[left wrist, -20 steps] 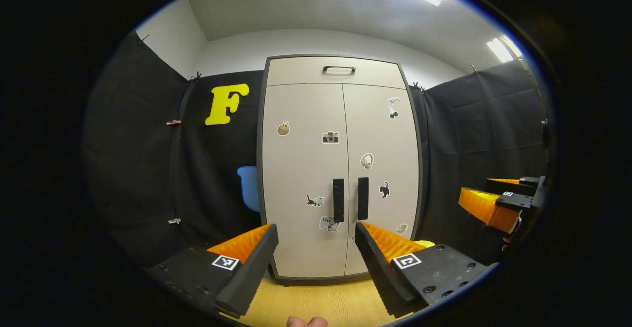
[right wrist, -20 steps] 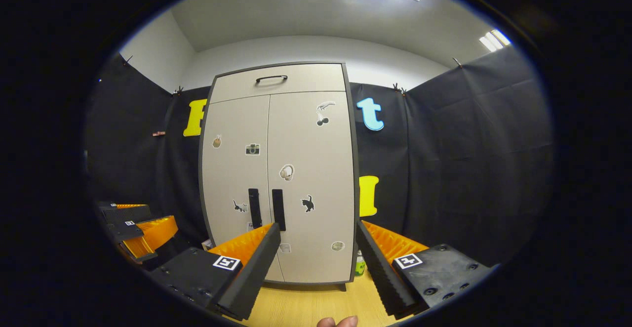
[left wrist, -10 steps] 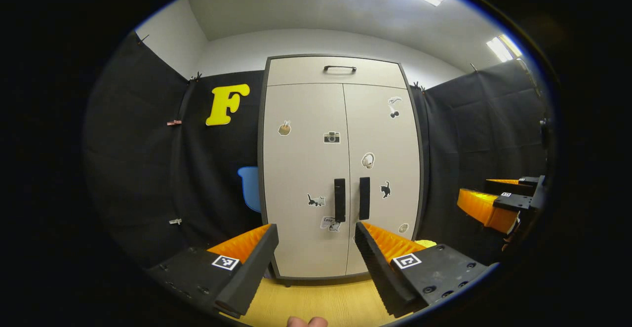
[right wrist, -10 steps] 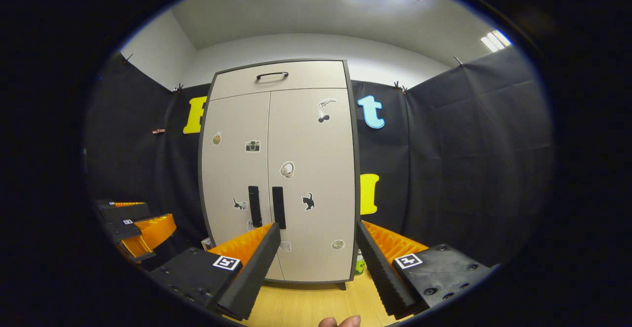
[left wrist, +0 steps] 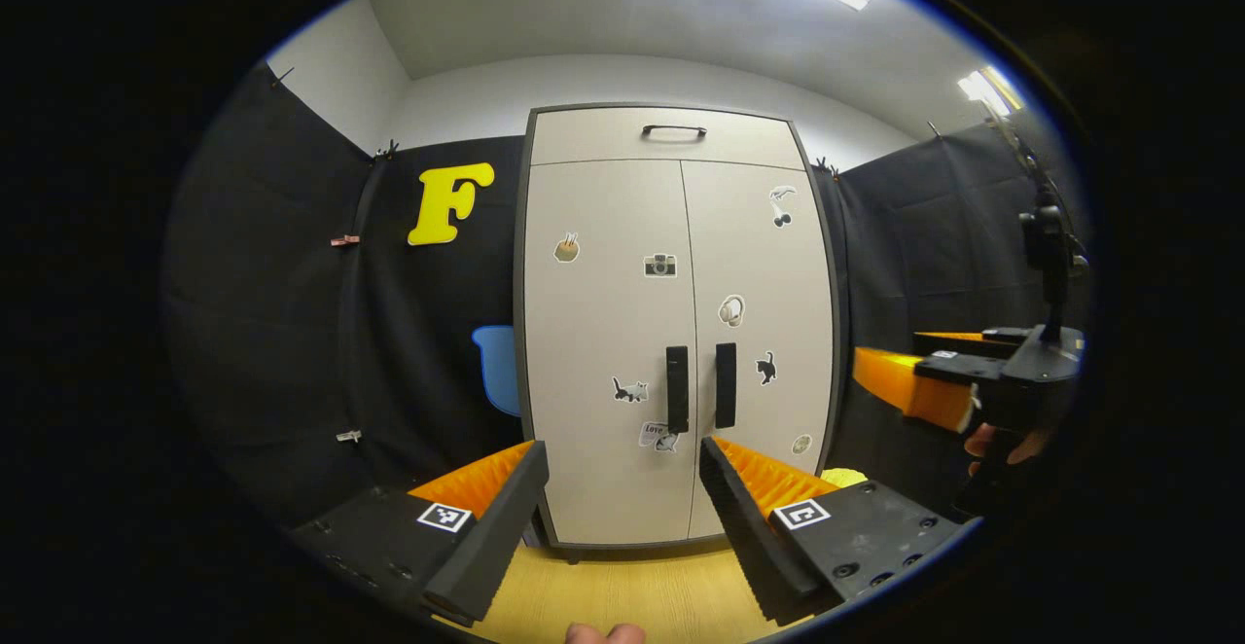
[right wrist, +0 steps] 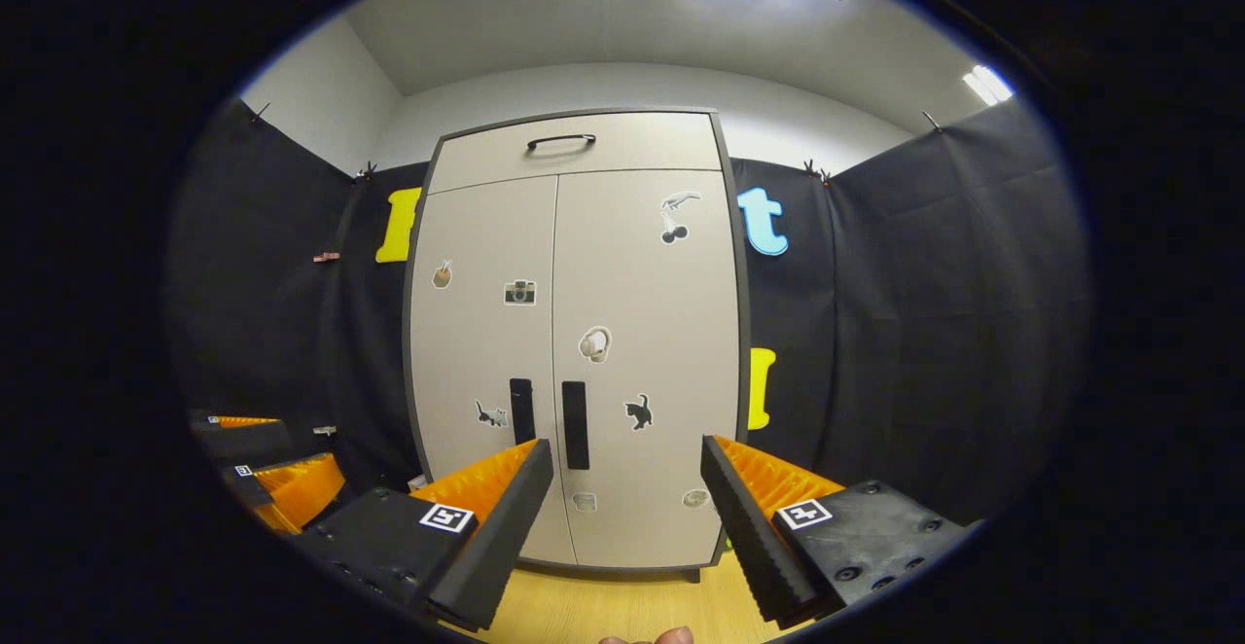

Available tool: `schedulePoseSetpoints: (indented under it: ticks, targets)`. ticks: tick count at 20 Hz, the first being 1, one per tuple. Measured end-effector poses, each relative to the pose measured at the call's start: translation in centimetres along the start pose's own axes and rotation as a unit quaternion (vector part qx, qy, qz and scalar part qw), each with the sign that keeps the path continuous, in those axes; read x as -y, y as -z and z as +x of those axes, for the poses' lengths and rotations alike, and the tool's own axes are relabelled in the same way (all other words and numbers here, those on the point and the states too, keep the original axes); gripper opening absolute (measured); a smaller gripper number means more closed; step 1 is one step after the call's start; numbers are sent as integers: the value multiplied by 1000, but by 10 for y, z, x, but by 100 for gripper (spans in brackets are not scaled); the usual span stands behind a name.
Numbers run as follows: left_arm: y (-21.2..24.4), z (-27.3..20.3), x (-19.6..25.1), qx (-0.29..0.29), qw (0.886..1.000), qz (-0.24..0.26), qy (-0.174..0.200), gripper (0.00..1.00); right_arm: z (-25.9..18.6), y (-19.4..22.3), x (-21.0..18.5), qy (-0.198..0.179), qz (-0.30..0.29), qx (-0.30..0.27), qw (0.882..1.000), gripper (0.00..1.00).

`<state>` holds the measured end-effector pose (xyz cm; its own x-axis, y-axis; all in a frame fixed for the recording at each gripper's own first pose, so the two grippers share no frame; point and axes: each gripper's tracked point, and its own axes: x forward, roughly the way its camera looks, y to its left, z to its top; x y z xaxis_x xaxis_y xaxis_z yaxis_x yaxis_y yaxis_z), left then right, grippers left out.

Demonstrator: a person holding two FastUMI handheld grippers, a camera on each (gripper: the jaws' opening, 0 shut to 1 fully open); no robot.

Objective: Open the right door of the double-door shoe cabinet with the right hand, and open the left door with the left hand.

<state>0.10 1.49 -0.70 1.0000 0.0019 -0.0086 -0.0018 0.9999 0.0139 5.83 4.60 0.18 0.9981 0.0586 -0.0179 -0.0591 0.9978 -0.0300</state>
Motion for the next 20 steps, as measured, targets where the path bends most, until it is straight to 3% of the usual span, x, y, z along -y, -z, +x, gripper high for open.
schedulePoseSetpoints:
  ticks: [6, 9, 16, 20]
  targets:
    - [8, 5, -13, -5, 1000, -2, 0, 97, 67, 20, -31, -8, -17, -16, 1000, 97]
    - [10, 8, -21, -7, 1000, -4, -1, 97, 98, 32, -47, -13, 3, -28, 1000, 97]
    - [19, 10, -34, -15, 1000, -9, -7, 97, 173, 74, -45, 16, 1, -56, 998, 97]
    - [25, 12, -42, -19, 1000, -12, -11, 97, 201, 97, -49, 15, 7, -78, 997, 98]
